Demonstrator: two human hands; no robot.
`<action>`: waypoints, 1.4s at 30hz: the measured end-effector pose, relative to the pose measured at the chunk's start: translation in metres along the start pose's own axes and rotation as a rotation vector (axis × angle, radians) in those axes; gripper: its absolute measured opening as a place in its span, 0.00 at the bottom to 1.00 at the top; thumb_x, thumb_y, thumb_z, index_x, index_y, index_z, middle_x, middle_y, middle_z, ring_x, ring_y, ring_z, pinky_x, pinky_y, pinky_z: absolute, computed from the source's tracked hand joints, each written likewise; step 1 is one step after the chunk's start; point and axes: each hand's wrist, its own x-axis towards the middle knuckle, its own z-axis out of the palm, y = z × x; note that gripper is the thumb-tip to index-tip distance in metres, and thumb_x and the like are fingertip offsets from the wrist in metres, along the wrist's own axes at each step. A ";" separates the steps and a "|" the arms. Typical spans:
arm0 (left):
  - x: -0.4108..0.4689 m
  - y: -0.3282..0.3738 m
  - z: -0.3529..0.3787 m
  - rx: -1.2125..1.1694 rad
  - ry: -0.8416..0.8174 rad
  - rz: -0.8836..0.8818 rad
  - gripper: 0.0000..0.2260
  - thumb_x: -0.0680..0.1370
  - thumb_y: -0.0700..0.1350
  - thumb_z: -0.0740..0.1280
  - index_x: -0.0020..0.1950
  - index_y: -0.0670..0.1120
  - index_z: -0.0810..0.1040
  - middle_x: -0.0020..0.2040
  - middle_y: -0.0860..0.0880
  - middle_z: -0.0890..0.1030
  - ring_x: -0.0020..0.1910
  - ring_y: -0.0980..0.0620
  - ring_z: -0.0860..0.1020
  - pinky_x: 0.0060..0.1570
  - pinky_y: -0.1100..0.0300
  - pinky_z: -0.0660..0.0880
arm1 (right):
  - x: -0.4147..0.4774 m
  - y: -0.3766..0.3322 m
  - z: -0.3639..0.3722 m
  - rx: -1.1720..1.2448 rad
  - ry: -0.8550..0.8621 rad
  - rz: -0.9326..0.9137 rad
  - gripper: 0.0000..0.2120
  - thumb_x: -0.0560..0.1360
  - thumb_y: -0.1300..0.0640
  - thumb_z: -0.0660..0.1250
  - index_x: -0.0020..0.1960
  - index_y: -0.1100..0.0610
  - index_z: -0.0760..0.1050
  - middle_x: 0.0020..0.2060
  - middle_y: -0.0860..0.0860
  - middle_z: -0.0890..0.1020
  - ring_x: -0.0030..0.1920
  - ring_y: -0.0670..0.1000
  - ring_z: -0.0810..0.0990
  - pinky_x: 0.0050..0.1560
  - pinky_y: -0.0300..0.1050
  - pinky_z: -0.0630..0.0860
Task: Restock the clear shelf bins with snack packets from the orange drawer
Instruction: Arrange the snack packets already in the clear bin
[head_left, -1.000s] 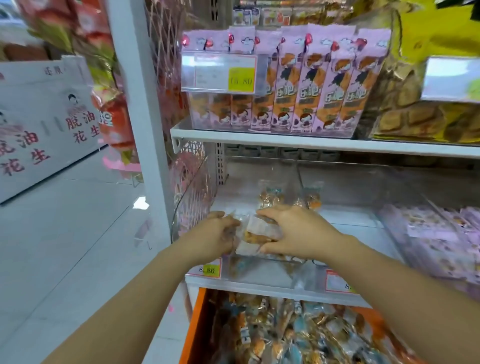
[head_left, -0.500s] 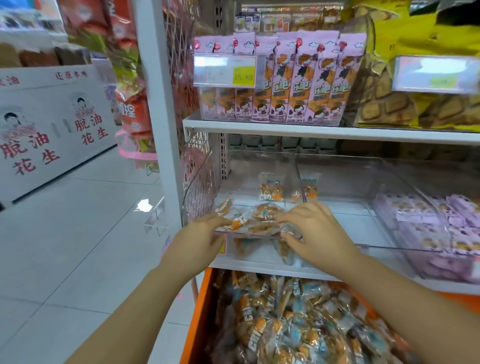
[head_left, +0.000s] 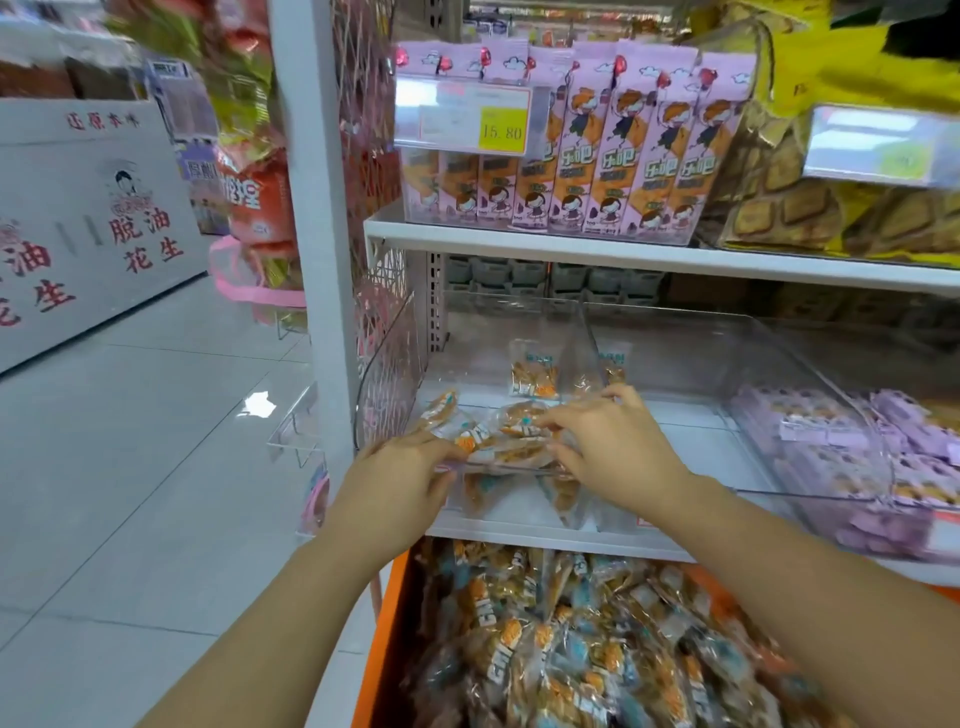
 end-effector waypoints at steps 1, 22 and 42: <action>0.002 0.001 -0.001 -0.013 -0.007 -0.019 0.13 0.80 0.46 0.61 0.63 0.56 0.77 0.62 0.58 0.77 0.60 0.56 0.75 0.58 0.60 0.68 | 0.010 0.000 0.001 0.000 -0.034 0.008 0.15 0.79 0.50 0.60 0.65 0.44 0.72 0.60 0.44 0.79 0.60 0.48 0.75 0.64 0.45 0.55; 0.032 0.005 0.001 -0.460 0.079 -0.077 0.20 0.79 0.47 0.66 0.70 0.55 0.70 0.64 0.56 0.75 0.60 0.58 0.74 0.60 0.59 0.71 | 0.053 0.021 -0.014 0.379 0.104 0.157 0.16 0.78 0.60 0.62 0.64 0.53 0.76 0.58 0.51 0.81 0.59 0.51 0.78 0.61 0.43 0.72; 0.126 0.012 0.011 -0.468 0.129 -0.104 0.22 0.75 0.42 0.70 0.68 0.52 0.71 0.63 0.47 0.72 0.59 0.50 0.75 0.61 0.56 0.72 | 0.047 0.066 0.009 0.459 -0.048 0.202 0.21 0.77 0.54 0.64 0.70 0.52 0.69 0.61 0.50 0.76 0.65 0.49 0.67 0.55 0.31 0.59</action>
